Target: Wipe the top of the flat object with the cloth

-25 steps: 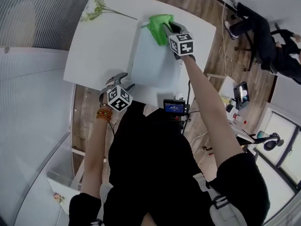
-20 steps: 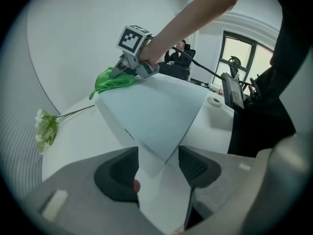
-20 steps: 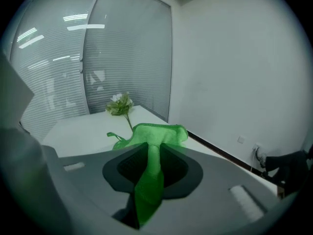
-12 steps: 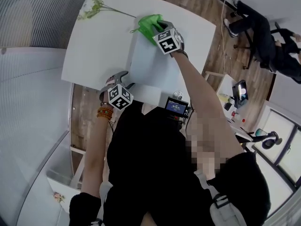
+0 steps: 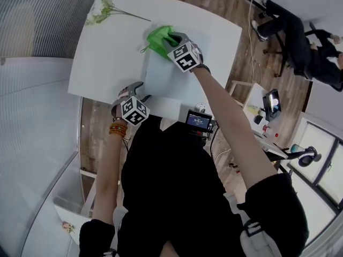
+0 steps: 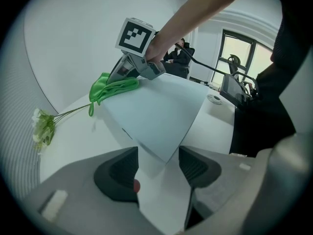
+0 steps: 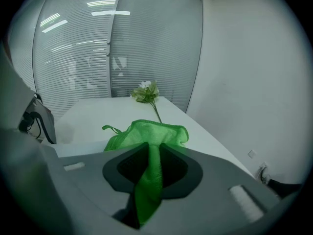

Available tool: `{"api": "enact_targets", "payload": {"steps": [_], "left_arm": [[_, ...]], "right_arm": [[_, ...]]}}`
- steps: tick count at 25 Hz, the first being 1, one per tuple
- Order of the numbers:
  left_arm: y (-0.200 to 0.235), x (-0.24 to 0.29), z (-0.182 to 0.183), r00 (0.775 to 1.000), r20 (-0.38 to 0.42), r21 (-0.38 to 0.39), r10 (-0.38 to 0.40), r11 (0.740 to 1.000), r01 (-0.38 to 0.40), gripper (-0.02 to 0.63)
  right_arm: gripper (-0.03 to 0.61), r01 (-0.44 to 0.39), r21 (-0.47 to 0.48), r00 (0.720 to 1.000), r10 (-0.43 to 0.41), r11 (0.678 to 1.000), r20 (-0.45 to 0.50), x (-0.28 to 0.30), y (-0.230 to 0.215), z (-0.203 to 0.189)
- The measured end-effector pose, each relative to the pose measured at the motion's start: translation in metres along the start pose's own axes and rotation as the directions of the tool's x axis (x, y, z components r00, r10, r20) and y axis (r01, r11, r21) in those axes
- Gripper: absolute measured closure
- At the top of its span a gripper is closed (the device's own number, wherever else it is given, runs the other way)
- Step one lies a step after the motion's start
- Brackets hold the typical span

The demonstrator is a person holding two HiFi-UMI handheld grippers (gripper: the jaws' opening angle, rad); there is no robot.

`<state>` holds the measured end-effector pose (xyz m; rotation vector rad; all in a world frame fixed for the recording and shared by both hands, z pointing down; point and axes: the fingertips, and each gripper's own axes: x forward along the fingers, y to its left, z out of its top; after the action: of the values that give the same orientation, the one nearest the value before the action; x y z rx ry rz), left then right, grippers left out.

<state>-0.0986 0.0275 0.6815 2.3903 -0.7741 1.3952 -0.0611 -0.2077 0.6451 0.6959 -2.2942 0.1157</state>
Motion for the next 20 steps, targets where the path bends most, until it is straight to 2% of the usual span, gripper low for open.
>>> {"api": "enact_targets", "payload": {"steps": [20], "left_arm": [[0.001, 0.003, 0.000, 0.999, -0.006, 0.038, 0.036, 0.999, -0.036, 0.341]], "right_arm": [[0.485, -0.099, -0.020, 0.995, 0.099, 0.995, 0.007, -0.024, 0.073, -0.015]]}}
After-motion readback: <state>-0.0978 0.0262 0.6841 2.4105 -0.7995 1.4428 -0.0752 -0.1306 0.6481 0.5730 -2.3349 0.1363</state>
